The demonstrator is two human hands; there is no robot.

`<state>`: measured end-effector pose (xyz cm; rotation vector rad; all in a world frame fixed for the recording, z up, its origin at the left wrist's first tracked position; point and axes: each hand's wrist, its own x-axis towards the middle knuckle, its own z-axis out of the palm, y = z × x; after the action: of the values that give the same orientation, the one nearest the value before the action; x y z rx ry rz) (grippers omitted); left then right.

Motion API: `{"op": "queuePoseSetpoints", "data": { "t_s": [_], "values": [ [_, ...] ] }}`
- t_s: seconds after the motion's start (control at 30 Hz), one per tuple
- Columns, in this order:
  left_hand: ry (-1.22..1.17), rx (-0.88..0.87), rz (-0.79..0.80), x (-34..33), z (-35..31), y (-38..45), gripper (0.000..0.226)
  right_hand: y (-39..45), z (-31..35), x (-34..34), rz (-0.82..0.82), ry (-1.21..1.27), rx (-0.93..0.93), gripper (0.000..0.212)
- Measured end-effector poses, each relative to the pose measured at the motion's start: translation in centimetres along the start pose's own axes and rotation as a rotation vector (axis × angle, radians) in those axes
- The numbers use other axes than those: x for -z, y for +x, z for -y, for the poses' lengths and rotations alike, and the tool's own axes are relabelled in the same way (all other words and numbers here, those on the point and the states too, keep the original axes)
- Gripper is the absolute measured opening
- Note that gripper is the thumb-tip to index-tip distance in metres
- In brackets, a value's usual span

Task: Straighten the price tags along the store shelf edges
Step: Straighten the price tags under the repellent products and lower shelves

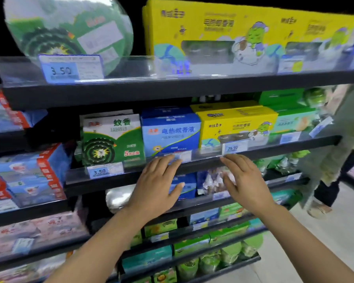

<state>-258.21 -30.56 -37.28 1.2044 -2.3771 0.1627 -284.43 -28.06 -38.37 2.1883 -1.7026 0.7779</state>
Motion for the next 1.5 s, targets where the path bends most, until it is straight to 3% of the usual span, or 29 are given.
{"op": "queuePoseSetpoints", "data": {
  "t_s": [0.37,0.93,1.5],
  "values": [
    [0.016,0.039,-0.029,-6.5,-11.7,6.8,0.057,-2.2,-13.7,2.4,0.021,-0.009,0.097,0.042],
    [-0.096,-0.151,-0.026,-11.8,-17.7,13.8,0.056,-5.9,-21.3,8.3,0.029,-0.098,-0.186,0.042],
    [-0.022,-0.061,-0.079,-18.1,-26.8,21.5,0.06,-2.1,-36.5,10.8,-0.101,-0.072,0.035,0.039]
  ]
}}
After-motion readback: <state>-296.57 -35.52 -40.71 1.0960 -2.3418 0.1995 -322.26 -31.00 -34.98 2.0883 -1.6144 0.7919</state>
